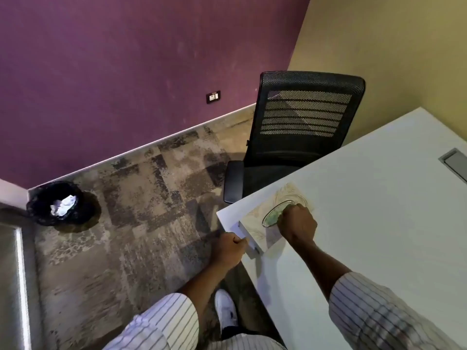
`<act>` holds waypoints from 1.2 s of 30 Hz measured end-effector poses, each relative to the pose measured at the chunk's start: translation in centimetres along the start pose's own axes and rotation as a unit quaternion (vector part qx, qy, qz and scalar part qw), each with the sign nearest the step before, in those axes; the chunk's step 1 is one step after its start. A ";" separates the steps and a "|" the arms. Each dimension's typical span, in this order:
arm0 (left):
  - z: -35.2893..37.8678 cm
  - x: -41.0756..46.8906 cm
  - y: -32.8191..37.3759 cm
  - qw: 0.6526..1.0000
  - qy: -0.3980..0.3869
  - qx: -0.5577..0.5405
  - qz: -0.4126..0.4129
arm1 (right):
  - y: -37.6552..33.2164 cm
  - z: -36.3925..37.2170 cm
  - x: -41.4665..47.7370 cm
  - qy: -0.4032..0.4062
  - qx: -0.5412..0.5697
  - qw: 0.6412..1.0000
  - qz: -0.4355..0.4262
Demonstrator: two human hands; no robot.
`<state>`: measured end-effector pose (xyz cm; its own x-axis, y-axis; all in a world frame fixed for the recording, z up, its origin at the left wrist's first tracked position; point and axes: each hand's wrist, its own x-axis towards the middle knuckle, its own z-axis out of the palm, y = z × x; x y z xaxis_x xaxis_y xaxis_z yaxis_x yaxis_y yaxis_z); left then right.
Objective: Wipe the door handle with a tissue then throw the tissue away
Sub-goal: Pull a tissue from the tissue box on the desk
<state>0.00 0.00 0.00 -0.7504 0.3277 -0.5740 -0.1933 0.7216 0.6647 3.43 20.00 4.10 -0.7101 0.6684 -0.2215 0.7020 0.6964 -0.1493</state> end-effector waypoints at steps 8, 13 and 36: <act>3.5 0.7 1.5 0.982 -0.032 -0.164 -0.091 | -0.3 0.1 0.9 -0.022 -0.028 0.999 0.013; 4.0 0.3 1.3 0.987 -0.010 -0.138 -0.085 | -0.7 0.6 1.4 -0.023 -0.015 0.999 0.034; 3.6 -0.5 4.6 0.991 0.048 0.122 -0.025 | 1.1 2.0 1.8 -0.006 0.120 0.992 0.049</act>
<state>1.77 5.38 1.66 -0.8033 0.2368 -0.5464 -0.0812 0.8654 0.4944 3.01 21.46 1.64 -0.6381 0.7258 -0.2570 0.7613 0.5451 -0.3512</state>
